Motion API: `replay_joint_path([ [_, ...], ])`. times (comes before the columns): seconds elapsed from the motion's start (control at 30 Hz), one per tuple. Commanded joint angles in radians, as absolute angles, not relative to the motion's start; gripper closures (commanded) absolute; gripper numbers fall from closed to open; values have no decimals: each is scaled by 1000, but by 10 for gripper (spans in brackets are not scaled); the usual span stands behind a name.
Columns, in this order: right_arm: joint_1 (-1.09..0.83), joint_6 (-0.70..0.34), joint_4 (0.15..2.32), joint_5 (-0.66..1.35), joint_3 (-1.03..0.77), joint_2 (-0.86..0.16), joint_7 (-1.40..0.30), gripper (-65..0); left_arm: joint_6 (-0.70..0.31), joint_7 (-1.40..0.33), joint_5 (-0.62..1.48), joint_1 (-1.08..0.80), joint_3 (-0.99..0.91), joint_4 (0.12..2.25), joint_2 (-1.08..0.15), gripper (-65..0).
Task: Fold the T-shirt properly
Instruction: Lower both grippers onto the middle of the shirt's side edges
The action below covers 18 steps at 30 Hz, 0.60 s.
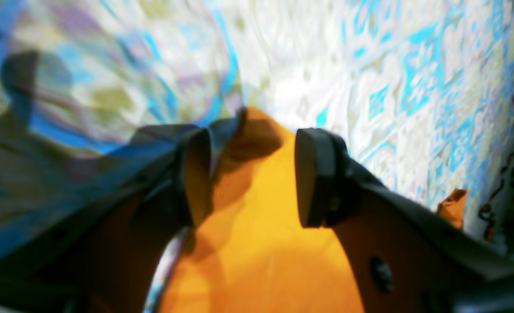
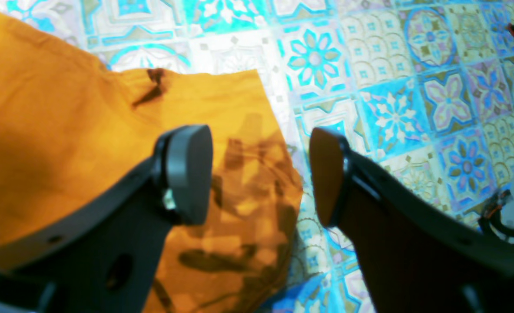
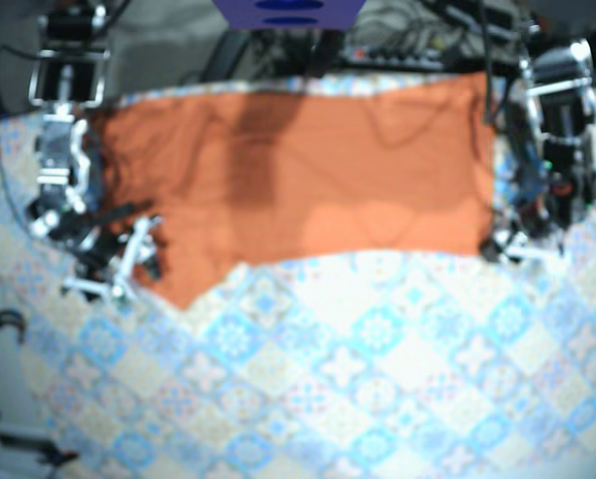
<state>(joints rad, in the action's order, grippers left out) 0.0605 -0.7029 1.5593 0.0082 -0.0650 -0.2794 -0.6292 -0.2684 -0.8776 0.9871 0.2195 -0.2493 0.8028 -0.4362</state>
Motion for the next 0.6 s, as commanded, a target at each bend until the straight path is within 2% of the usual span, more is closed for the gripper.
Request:
replay_joint_path([
  [0.0,79,-698,1577,22,-70,-292,-607,-346,-278,-869,989,254,-257,789,-450,-311],
  [0.17,64,-698,1577,22,-74,-292,-604,-346,-278,-806,984,289,-252,677,-446,-311],
  [0.57,22,-698,1577,22,-73,-295,-556,-346,-278,-802,984,286,-251,677,-446,-311],
])
